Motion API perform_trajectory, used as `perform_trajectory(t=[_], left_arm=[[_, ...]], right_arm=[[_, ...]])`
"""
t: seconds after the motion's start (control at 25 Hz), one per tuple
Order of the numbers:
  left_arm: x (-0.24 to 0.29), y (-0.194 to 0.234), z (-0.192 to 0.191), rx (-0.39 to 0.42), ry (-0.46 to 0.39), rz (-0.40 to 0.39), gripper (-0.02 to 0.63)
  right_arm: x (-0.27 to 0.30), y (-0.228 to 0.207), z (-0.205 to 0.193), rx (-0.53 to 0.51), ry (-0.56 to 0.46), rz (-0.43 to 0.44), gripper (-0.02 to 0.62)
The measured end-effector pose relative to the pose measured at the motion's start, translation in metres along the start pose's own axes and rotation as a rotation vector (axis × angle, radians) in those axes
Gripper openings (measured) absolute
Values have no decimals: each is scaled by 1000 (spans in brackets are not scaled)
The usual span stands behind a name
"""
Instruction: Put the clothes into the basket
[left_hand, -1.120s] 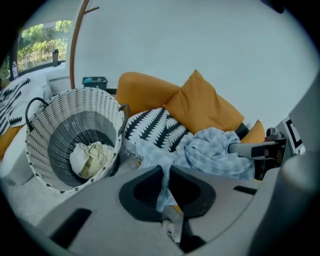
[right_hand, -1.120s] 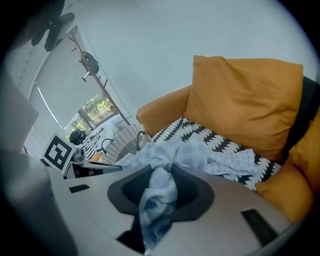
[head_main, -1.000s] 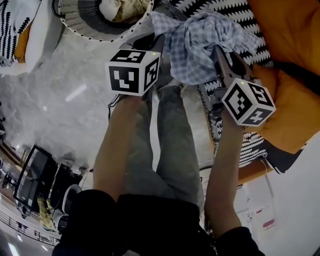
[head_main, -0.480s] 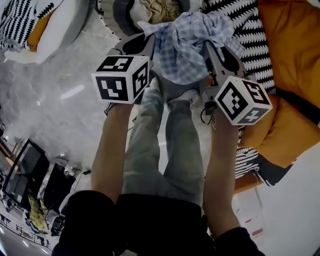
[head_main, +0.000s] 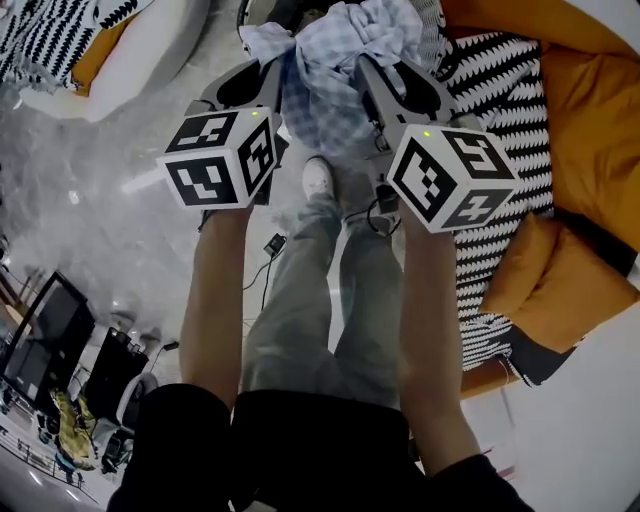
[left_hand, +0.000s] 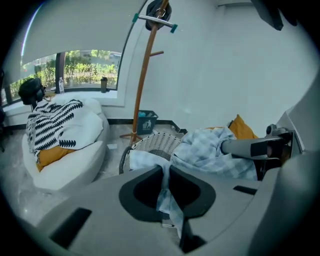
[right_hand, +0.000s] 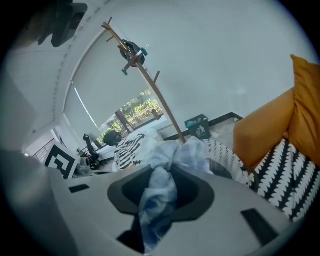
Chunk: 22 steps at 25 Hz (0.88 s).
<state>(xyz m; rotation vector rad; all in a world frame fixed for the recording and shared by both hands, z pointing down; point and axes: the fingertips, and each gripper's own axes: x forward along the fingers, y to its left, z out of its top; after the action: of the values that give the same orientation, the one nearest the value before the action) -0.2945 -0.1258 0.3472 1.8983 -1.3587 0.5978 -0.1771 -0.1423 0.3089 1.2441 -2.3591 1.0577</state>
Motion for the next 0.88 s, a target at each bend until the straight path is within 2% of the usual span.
perform_trajectory(t=[0.2, 0.32, 0.4, 0.52, 0.72, 0.88], left_arm=[[17, 8, -8, -1, 31, 8, 35], [32, 13, -16, 40, 55, 45, 37], [38, 16, -23, 47, 65, 61, 74], [42, 12, -29, 27, 67, 54, 80], [43, -4, -32, 39, 83, 19, 80], [41, -16, -35, 29, 77, -14, 77]], right_arm=[[21, -2, -14, 20, 34, -9, 106], [29, -18, -29, -5, 84, -85, 147], [27, -30, -44, -39, 133, -153, 202], [15, -44, -57, -13, 149, -204, 202], [-8, -65, -69, 78, 146, -251, 201], [-24, -72, -80, 113, 134, -270, 173]])
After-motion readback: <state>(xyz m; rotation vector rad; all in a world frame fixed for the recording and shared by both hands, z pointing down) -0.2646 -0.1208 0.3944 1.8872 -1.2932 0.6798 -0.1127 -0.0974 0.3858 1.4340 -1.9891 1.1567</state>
